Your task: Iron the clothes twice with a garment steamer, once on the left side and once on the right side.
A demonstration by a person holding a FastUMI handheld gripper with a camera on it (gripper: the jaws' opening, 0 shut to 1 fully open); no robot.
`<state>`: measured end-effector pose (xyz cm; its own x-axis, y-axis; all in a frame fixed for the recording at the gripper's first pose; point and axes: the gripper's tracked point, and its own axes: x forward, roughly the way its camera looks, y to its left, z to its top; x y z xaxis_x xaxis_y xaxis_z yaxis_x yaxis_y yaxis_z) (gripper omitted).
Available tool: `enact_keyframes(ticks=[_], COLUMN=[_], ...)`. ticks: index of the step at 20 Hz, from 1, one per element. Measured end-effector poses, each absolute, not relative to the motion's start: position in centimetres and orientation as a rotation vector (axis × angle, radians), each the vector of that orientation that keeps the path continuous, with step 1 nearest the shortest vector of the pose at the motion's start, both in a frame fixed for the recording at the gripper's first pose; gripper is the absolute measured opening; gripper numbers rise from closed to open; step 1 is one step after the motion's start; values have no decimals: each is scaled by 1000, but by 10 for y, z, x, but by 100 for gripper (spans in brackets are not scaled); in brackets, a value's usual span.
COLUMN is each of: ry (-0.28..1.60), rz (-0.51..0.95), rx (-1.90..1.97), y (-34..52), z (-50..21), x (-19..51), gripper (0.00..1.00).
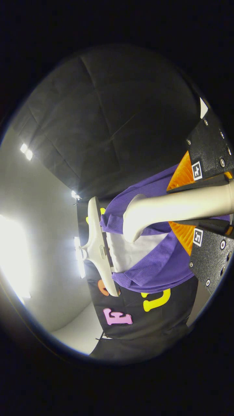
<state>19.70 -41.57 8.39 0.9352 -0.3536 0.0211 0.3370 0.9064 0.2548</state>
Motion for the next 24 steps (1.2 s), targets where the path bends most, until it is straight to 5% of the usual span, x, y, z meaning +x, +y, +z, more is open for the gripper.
enact_keyframes(ticks=[24], ry=[-9], rz=[-372], rx=[188], y=[-435], z=[43], x=[224], gripper=[39])
